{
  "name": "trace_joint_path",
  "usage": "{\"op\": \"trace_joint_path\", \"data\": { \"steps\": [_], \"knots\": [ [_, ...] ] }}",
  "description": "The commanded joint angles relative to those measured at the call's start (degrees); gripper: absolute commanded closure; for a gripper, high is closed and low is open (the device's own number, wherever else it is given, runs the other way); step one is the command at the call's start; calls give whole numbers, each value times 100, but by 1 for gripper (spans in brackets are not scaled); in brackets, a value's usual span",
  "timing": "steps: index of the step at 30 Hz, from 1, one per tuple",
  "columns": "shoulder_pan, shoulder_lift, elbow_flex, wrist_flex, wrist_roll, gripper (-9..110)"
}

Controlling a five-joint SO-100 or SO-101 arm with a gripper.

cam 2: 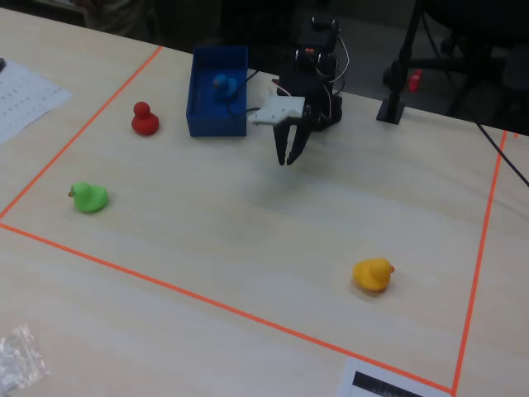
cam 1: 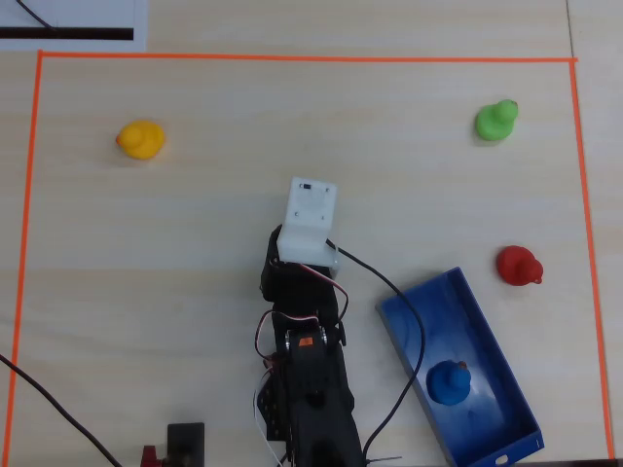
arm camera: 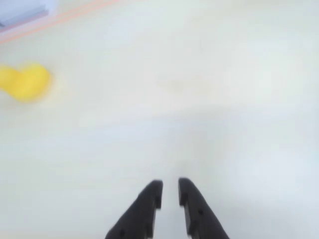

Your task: Grasp blue duck and put it into box.

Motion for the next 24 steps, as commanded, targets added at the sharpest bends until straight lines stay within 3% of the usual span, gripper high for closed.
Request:
{"op": "trace_joint_path", "data": {
  "steps": [1, 7, 24],
  "knots": [
    [-79, 18, -35, 1072, -123, 101],
    [-79, 18, -35, 2760, -193, 101],
    [70, 18, -26, 2777, 35, 97]
  ]
}}
